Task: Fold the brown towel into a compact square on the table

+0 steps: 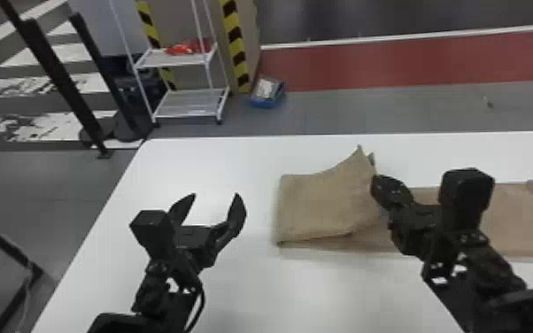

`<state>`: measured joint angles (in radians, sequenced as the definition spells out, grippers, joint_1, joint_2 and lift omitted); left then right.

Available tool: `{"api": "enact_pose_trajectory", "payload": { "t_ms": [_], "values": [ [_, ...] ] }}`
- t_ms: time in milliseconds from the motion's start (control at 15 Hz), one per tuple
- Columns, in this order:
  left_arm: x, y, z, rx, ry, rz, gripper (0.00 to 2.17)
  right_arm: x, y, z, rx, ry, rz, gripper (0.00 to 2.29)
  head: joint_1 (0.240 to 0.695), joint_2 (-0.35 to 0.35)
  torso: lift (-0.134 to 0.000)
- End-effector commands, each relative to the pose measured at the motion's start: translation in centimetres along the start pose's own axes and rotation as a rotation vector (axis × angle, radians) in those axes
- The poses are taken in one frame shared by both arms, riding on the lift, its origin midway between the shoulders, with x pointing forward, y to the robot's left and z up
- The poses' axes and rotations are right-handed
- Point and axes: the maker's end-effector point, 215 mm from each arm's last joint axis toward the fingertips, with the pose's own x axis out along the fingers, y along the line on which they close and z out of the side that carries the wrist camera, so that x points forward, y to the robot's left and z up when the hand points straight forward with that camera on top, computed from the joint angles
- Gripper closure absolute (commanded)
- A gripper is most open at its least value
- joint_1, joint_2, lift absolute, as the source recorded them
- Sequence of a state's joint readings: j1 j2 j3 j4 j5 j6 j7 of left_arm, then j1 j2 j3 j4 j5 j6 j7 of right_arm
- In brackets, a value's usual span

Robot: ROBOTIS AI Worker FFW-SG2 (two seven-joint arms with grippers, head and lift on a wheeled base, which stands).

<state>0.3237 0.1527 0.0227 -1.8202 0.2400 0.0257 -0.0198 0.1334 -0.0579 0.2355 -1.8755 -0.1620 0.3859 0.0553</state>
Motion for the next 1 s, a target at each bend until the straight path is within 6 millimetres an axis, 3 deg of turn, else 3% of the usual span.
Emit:
{"api": "enact_pose_trajectory", "payload": {
  "t_ms": [0,133,333,400,467,600,733,867,933],
  "values": [
    [0.0,0.4,0.3,0.001,-0.004,0.005,0.06,-3.1,-2.2,3.8,0.033,-0.067,-0.028,1.36,0.695,0.203,-0.123],
    [0.0,0.4,0.3,0.001,-0.004,0.005,0.06,-5.8,-6.5,4.0,0.007,-0.067,-0.096,1.36,0.695,0.181,-0.123],
    [0.1,0.2,-0.1,-0.003,0.004,0.005,0.06,-5.5,-12.4,-3.2,0.029,0.060,-0.176,1.36,0.695,0.125,-0.123],
    [0.2,0.1,-0.2,-0.002,0.005,0.005,0.06,-4.7,-13.3,-5.0,0.040,0.096,-0.179,1.36,0.695,0.092,-0.123],
    [0.2,0.0,-0.3,-0.004,0.009,0.004,0.06,-4.2,-13.6,-5.5,0.044,0.108,-0.174,1.36,0.695,0.078,-0.123],
    [0.3,0.0,-0.9,0.006,0.027,0.006,0.06,-4.0,-13.2,-4.0,0.045,0.078,-0.158,1.36,0.695,0.064,-0.123],
    [0.3,0.0,-1.0,0.008,0.030,0.010,0.06,-5.3,-13.9,0.2,0.072,0.001,-0.154,1.36,0.695,0.060,-0.123],
    [0.3,0.1,-0.7,0.011,0.024,0.011,0.06,-7.1,-16.1,4.0,0.108,-0.072,-0.174,1.36,0.695,0.050,-0.123],
    [0.3,0.1,-0.6,0.013,0.023,0.010,0.06,-7.8,-17.7,3.6,0.110,-0.049,-0.189,1.36,0.695,0.039,-0.123]
  ]
}}
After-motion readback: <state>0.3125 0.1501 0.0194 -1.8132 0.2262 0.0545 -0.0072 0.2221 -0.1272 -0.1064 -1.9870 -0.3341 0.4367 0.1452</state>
